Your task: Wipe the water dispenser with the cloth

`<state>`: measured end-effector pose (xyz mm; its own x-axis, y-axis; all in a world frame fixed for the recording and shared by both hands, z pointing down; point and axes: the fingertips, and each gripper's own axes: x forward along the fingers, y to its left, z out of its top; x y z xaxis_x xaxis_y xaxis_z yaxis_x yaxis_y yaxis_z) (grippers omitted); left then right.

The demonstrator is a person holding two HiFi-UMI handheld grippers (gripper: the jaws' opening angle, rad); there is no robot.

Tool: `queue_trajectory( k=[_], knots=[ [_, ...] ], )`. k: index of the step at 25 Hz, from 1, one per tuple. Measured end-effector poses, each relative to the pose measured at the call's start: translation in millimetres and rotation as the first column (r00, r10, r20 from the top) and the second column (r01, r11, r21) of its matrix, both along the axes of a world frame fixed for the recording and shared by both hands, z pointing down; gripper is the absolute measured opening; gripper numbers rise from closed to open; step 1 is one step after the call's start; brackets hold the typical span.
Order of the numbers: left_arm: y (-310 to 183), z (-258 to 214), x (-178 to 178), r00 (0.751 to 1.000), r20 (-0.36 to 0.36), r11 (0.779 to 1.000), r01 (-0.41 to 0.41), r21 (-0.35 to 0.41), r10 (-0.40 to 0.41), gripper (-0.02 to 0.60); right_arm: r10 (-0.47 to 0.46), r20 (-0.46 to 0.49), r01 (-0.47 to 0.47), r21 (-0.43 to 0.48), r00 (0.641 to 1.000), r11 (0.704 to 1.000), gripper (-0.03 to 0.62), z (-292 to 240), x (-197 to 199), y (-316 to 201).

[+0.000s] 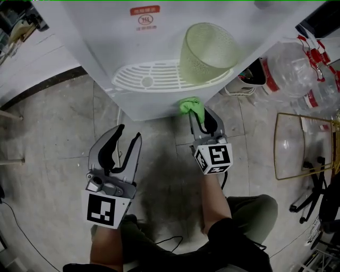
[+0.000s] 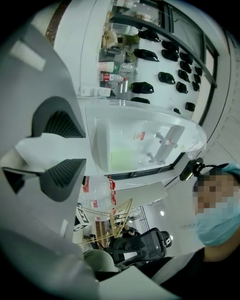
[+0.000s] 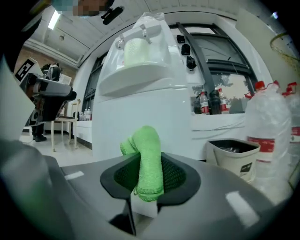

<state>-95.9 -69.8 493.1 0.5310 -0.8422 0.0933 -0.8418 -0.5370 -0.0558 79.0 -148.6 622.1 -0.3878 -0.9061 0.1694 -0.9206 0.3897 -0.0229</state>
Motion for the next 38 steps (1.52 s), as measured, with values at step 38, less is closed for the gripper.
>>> queue_trajectory(
  k=[38],
  knots=[
    [7.5, -10.7, -42.7, 0.997, -0.042, 0.998, 0.068, 0.012, -0.068, 0.112, -0.319, -0.053, 0.317, -0.047, 0.946, 0.947, 0.109, 31.4, -208.8, 22.8]
  ],
)
